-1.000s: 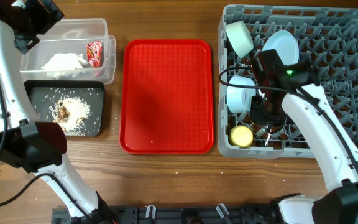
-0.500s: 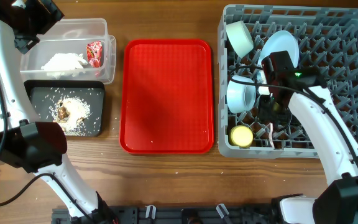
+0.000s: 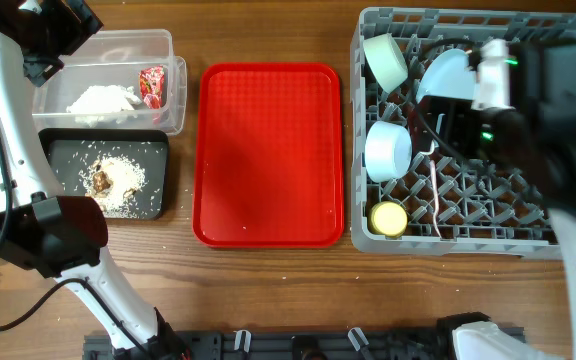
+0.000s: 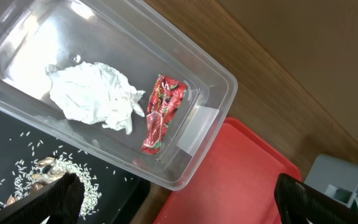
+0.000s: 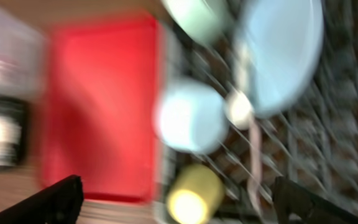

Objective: Sort waste into correct bins and load items into the dishwasher rack

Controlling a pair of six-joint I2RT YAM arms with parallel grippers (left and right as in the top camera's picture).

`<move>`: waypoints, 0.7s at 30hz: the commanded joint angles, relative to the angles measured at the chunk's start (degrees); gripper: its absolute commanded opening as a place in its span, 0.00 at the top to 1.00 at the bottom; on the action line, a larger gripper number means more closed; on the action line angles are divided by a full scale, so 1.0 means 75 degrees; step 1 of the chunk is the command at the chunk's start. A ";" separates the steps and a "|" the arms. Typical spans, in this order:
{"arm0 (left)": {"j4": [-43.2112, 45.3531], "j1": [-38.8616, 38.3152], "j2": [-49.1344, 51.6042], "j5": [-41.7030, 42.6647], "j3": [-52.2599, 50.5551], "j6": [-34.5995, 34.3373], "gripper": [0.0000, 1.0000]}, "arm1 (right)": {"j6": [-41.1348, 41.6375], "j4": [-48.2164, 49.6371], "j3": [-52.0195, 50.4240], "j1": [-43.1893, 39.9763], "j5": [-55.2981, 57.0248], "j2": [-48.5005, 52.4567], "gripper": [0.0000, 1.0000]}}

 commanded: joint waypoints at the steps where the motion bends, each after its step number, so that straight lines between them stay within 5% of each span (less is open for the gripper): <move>1: 0.0020 -0.0015 -0.0149 -0.0038 0.0055 -0.0067 0.00 | -0.0157 0.0192 0.0315 -0.0006 -0.1043 -0.0731 0.00; 13: 0.0020 -0.0015 -0.0149 -0.0038 0.0055 -0.0067 0.00 | -0.0358 0.0213 0.0006 -0.0006 0.1244 -0.2419 0.00; 21: 0.0020 -0.0015 -0.0149 -0.0038 0.0055 -0.0067 0.00 | -0.0428 0.4144 -0.4092 -0.0766 0.1000 -0.4468 0.00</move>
